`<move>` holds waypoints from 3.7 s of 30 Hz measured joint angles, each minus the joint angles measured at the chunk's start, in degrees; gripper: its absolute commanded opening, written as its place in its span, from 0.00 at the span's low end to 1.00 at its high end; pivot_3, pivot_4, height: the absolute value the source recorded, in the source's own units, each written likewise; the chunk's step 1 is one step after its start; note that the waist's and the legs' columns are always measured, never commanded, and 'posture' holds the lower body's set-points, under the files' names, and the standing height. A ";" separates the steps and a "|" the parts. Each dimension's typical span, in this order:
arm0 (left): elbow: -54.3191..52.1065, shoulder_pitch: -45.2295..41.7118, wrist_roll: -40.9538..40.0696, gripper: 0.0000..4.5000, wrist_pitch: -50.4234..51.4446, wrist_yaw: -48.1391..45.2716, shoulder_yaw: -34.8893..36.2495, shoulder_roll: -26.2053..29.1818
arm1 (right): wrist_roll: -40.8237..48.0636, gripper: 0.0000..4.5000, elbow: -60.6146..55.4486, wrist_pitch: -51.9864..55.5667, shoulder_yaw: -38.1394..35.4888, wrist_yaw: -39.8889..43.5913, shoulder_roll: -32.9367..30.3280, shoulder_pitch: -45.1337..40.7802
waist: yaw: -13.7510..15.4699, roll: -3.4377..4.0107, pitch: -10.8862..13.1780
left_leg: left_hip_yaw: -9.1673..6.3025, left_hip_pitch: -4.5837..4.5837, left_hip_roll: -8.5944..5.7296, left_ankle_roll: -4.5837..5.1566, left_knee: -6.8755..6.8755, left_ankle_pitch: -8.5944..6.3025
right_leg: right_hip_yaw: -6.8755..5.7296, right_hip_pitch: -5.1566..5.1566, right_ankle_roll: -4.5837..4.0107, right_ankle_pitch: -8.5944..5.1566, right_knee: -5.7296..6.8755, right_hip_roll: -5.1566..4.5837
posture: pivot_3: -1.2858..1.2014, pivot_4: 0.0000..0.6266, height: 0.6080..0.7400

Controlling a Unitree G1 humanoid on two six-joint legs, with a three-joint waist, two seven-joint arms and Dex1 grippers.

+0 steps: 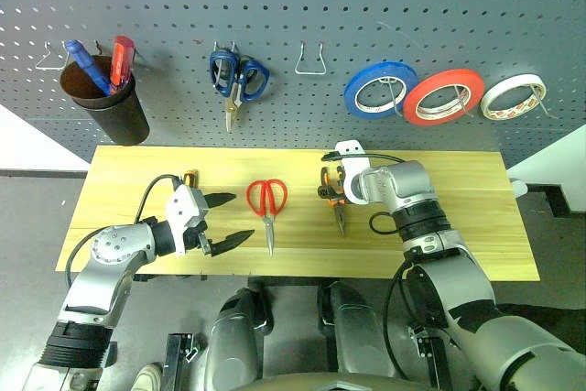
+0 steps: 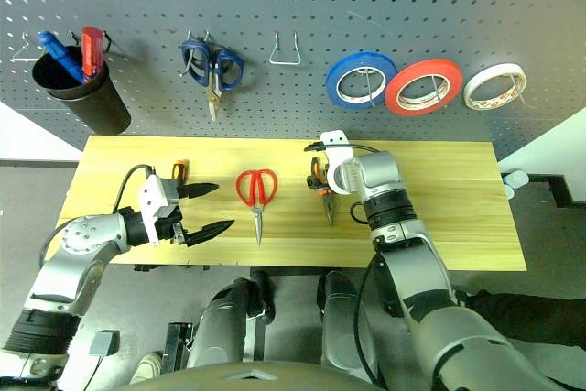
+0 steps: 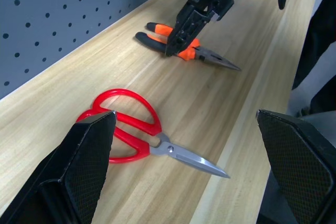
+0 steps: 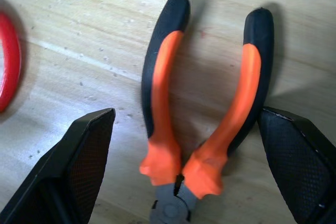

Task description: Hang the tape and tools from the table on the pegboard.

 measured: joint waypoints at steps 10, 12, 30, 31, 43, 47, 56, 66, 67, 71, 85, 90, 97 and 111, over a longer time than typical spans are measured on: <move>-0.01 1.02 -0.01 1.00 -0.25 0.02 0.18 0.34 | -1.58 0.99 -3.21 3.72 0.48 -3.31 1.55 0.92 | 0.05 -0.09 -0.05 | 0.01 0.01 -0.06 -0.14 -0.54 0.06 | -0.04 -0.04 0.06 0.04 -0.40 0.01 | 0.51 0.54 0.92; -0.03 1.07 -0.01 1.00 -0.25 0.01 0.21 0.41 | -2.04 0.91 -3.57 3.50 2.11 -3.18 1.44 1.13 | 0.03 -0.12 -0.07 | 0.01 0.01 -0.06 -0.13 -0.60 0.07 | -0.04 -0.03 0.07 0.04 -0.47 0.02 | 0.51 0.55 0.92; 0.02 1.40 -0.19 1.00 -1.90 -1.78 0.77 2.09 | 2.22 0.47 -15.84 7.61 8.17 10.35 -5.79 5.16 | 0.15 -0.15 -0.12 | 0.04 -1.14 -0.06 -0.49 -0.72 0.50 | -0.10 -1.12 0.10 0.07 -0.50 0.13 | 0.51 0.42 0.92; 0.22 1.30 -0.21 1.00 -1.93 -1.84 0.96 2.09 | 3.78 0.47 -18.33 8.35 8.27 12.25 -6.50 5.31 | 0.14 -0.15 -0.12 | 0.04 -1.27 -0.06 -0.49 -0.70 0.50 | -0.11 -1.24 0.11 0.08 -0.50 0.22 | 0.51 0.40 0.92; -2.04 0.55 -9.19 1.00 0.07 -7.36 7.44 4.95 | 18.63 0.47 -41.46 10.52 1.91 24.70 -15.77 5.92 | 0.02 -0.86 -1.29 | 0.01 -1.65 -0.14 -0.54 -0.47 0.62 | -0.20 -1.52 0.18 0.18 -0.39 0.35 | 0.49 0.25 0.92; -3.89 0.54 -12.26 1.00 2.07 -8.18 10.33 6.87 | 22.17 0.47 -42.09 9.73 -2.80 25.68 -15.69 5.02 | -0.04 -1.08 -2.25 | 0.00 -1.65 -0.16 -0.53 -0.41 0.63 | -0.21 -1.50 0.19 0.21 -0.35 0.36 | 0.49 0.21 0.92; -4.04 -1.96 -14.70 1.00 4.03 -8.65 12.54 8.37 | 25.85 0.47 -41.19 2.13 -12.70 20.28 -8.12 -1.98 | -0.03 -1.14 -5.11 | 0.05 -1.64 -0.10 -0.62 -0.03 0.73 | -0.26 -1.47 0.10 0.27 0.06 0.47 | 0.49 0.14 0.92; -3.94 -5.53 -17.88 1.00 6.11 -8.24 15.97 8.73 | 28.48 0.47 -41.34 -2.86 -14.56 14.69 -5.98 -5.12 | -0.07 -1.12 -7.38 | 0.00 -1.61 0.00 -0.52 0.24 0.85 | -0.27 -1.31 -0.06 0.49 0.09 0.56 | 0.49 0.12 0.92; -3.92 -6.52 -18.17 1.00 6.29 -7.98 16.31 8.80 | 28.04 0.47 -41.18 -3.87 -14.52 13.81 -5.76 -5.57 | -0.06 -1.11 -7.50 | 0.00 -1.61 0.00 -0.52 0.24 0.85 | -0.27 -1.31 -0.06 0.49 0.10 0.56 | 0.49 0.12 0.92; -2.83 -9.71 -18.75 1.00 6.91 -7.81 16.82 9.09 | 23.29 0.47 -37.52 -9.89 -12.89 8.70 -4.45 -7.61 | -0.12 -1.13 -8.18 | 0.00 -1.59 0.00 -0.53 0.24 0.85 | -0.27 -1.31 -0.06 0.49 0.13 0.60 | 0.49 0.11 0.92; 0.61 -14.68 -20.32 1.00 9.41 -7.02 18.15 9.47 | 9.13 0.47 -27.00 -29.70 -4.10 0.35 1.07 -8.88 | -0.30 -1.09 -9.47 | -0.03 -1.57 0.02 -0.57 0.31 0.90 | -0.27 -1.28 -0.05 0.48 0.24 0.64 | 0.49 0.09 0.92; 0.60 -14.25 -19.92 1.00 9.07 -6.53 18.16 9.16 | 4.71 0.47 -24.12 -33.63 -1.33 -0.23 1.18 -8.87 | -0.28 -1.09 -10.03 | -0.04 -1.53 0.02 -0.58 0.33 0.90 | -0.26 -1.24 -0.06 0.48 0.25 0.64 | 0.50 0.09 0.92; 0.45 -12.47 -18.81 1.00 8.16 -6.35 18.12 8.74 | 0.87 0.47 -23.57 -35.38 0.62 -0.21 1.16 -6.85 | -0.22 -1.12 -10.21 | -0.05 -1.43 0.03 -0.59 0.34 0.90 | -0.26 -1.14 -0.06 0.48 0.27 0.66 | 0.50 0.11 0.92; 0.51 -11.88 -17.43 1.00 7.07 -6.69 17.66 8.53 | -1.42 1.00 -25.13 -32.93 2.69 -0.55 1.59 -3.38 | -0.18 -1.11 -10.25 | -0.06 -1.30 0.04 -0.59 0.37 0.90 | -0.26 -1.03 -0.06 0.48 0.29 0.66 | 0.49 0.13 0.92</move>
